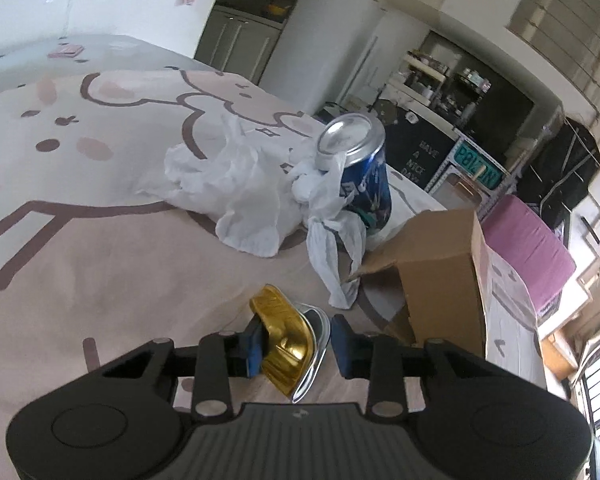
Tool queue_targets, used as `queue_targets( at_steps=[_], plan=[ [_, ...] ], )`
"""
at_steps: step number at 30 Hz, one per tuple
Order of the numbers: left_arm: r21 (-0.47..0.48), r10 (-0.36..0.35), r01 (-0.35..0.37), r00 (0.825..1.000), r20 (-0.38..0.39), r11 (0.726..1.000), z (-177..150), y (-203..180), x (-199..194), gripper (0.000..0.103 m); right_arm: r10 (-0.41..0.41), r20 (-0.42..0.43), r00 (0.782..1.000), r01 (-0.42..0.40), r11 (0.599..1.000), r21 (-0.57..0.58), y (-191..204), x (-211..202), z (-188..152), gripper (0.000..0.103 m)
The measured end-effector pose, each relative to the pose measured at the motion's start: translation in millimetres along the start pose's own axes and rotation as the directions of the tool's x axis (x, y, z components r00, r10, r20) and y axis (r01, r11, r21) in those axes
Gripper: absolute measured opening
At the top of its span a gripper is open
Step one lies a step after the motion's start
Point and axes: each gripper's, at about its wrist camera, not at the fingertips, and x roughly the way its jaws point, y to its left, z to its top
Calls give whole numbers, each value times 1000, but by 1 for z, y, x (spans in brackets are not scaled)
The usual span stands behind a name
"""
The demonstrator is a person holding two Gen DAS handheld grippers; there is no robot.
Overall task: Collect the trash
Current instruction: 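Close the left tool on the gold foil wrapper while the right tool grasps the red snack bag, then carry the gold wrapper and red snack bag over the wastebasket with both tools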
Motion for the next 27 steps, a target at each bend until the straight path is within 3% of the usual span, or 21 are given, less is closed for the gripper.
queue_targets(
  at_steps=[2, 5, 10, 12, 17, 27],
  plan=[
    [30, -10, 10, 1000, -2, 999, -2, -1, -1, 36, 24, 29, 999, -25, 998, 51, -2, -5, -2, 78],
    [58, -33, 34, 999, -12, 998, -5, 0, -6, 36, 23, 65, 998, -31, 992, 120, -12, -3, -8, 84],
    [102, -78, 82, 996, -41, 991, -15, 3, -18, 36, 9, 35, 999, -16, 977, 213, -26, 19, -12, 84],
    [140, -87, 93, 995, -49, 986, -21, 2, -25, 35, -6, 26, 1000, 0, 975, 223, -29, 25, -15, 80],
    [211, -107, 119, 992, -65, 970, -38, -4, -43, 35, -41, 8, 999, 38, 973, 227, -27, 29, -21, 58],
    [271, -128, 143, 989, -70, 952, -65, -15, -85, 35, -45, 9, 999, 41, 961, 274, -24, -1, -21, 52]
  ],
)
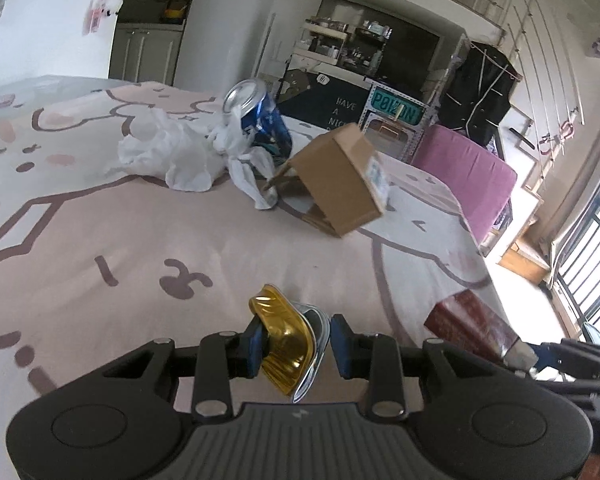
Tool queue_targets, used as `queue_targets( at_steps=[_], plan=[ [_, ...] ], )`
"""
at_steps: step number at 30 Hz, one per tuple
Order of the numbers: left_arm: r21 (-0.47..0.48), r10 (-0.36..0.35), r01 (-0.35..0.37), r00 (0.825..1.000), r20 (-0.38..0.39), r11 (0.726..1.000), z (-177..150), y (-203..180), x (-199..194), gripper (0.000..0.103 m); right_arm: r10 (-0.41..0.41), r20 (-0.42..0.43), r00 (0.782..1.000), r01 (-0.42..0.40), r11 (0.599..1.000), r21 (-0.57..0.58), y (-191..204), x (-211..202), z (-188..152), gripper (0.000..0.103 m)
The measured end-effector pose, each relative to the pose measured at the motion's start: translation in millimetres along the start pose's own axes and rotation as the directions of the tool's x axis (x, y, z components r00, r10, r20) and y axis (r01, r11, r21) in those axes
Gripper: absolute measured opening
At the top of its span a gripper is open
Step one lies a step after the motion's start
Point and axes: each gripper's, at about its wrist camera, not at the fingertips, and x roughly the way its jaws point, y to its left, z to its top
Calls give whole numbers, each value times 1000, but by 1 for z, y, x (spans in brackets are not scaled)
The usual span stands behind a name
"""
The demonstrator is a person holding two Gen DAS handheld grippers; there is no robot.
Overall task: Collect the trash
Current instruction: 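Carry the gold wrapper and red snack bag over the wastebasket with both tools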
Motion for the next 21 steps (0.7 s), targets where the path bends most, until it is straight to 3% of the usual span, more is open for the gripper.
queue_targets(
  at_steps=[13, 21],
  plan=[
    [94, 30, -37, 997, 76, 995, -7, -48, -66, 35, -71, 71, 995, 65, 994, 90, -15, -74, -4, 52],
    [151, -4, -12, 995, 101, 988, -12, -84, -93, 35, -102, 131, 986, 84, 987, 134, -35, -124, -12, 52]
  ],
)
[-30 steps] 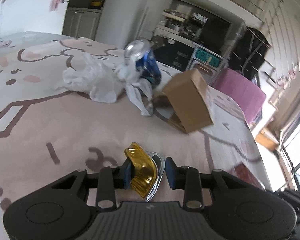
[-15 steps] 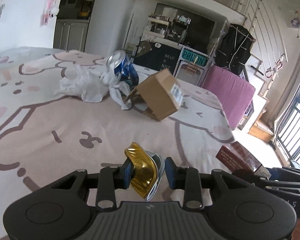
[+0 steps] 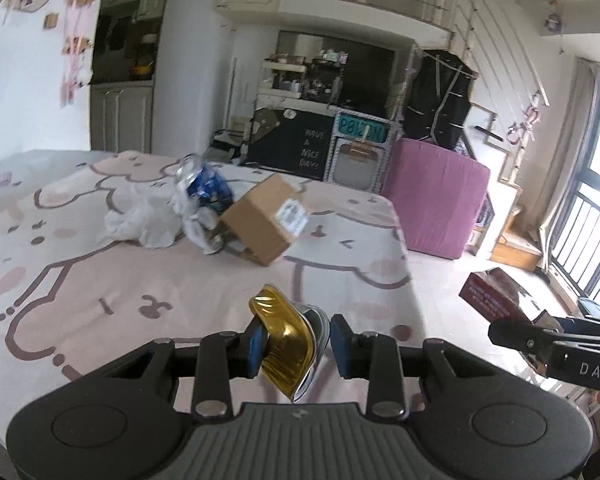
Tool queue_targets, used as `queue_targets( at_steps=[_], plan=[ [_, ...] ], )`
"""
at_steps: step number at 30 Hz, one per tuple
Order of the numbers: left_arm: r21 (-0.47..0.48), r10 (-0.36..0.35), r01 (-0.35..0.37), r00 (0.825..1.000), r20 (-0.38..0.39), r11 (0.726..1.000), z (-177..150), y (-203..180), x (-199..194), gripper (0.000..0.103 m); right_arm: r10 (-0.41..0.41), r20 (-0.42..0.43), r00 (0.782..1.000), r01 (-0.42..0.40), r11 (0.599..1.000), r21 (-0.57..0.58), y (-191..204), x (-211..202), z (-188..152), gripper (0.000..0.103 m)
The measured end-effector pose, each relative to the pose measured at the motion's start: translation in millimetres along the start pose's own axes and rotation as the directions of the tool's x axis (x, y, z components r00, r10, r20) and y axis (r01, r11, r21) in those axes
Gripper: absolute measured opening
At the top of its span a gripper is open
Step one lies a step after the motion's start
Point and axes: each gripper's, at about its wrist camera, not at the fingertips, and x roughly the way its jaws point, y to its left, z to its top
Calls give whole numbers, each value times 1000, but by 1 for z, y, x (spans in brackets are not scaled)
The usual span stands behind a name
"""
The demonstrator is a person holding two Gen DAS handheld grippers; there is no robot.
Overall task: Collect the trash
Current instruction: 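Carry the gold wrapper and red snack bag over the wastebasket with both tools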
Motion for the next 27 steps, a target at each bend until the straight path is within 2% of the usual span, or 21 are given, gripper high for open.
queue_targets(
  at_steps=[4, 13, 20, 27],
  plan=[
    [39, -22, 22, 1000, 12, 999, 0, -27, -8, 35, -23, 26, 999, 23, 999, 23, -16, -22, -3, 52],
    [102, -94, 95, 995, -13, 990, -9, -88, -4, 35, -104, 52, 993, 99, 992, 83, -63, -61, -19, 52],
    [150, -156, 163, 986, -55, 975, -19, -139, 17, 35, -170, 41, 985, 163, 976, 146, -109, -79, -38, 52],
    [181, -210, 231, 969, -128, 956, -33, -185, 53, 35, -236, -1, 972, 231, 951, 206, -156, -82, -60, 52]
  ],
)
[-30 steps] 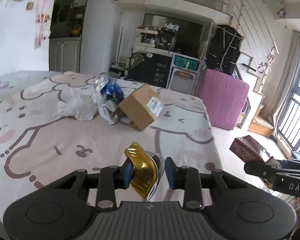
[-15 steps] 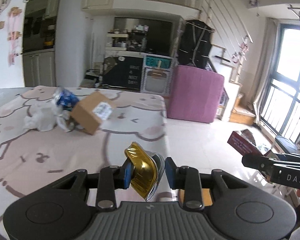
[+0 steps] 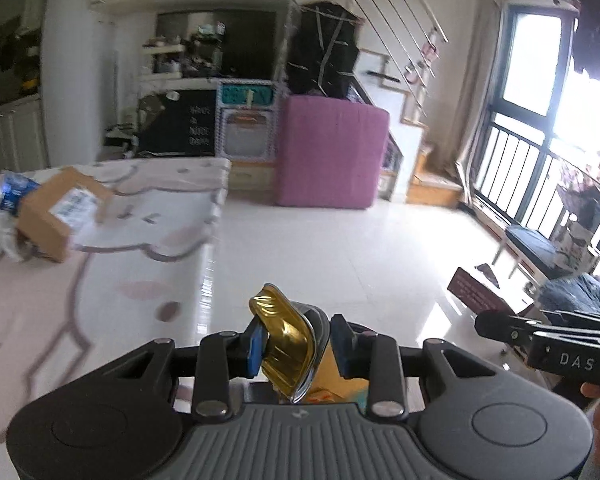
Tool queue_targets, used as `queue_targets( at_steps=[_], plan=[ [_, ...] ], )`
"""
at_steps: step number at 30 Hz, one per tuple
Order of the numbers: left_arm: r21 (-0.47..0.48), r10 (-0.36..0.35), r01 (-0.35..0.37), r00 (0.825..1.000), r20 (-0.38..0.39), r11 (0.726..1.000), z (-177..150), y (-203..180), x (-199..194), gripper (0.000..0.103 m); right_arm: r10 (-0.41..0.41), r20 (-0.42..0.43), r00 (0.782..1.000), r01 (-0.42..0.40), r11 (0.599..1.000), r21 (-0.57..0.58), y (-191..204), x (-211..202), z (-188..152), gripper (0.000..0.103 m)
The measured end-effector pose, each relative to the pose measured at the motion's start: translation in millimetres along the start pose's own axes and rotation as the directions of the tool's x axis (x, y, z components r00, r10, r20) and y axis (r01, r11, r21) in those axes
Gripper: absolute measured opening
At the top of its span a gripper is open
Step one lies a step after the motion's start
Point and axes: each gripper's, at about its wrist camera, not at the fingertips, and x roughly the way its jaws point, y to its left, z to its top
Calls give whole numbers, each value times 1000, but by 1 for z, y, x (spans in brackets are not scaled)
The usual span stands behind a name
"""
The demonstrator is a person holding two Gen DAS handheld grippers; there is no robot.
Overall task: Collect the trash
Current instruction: 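Carry the gold wrapper and red snack bag over the wastebasket with both tools, then open both tools to drop the wrapper and snack bag into the wastebasket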
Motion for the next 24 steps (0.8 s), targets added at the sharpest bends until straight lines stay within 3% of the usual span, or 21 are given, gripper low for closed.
queue_targets(
  at_steps=[7, 12, 17, 24],
  plan=[
    [13, -44, 46, 995, -92, 999, -7, -25, 59, 35, -51, -67, 996, 55, 997, 57, -42, 27, -18, 52],
    [15, -61, 65, 982, -181, 998, -15, -38, 112, 35, -66, -139, 988, 79, 993, 87, -67, 61, -31, 52],
    [22, -67, 76, 958, -279, 997, -20, -41, 169, 35, -64, -224, 972, 90, 990, 111, -84, 104, -39, 52],
    [20, -77, 93, 911, -406, 996, -19, -41, 244, 35, -59, -347, 936, 115, 983, 144, -103, 168, -41, 52]
  ],
)
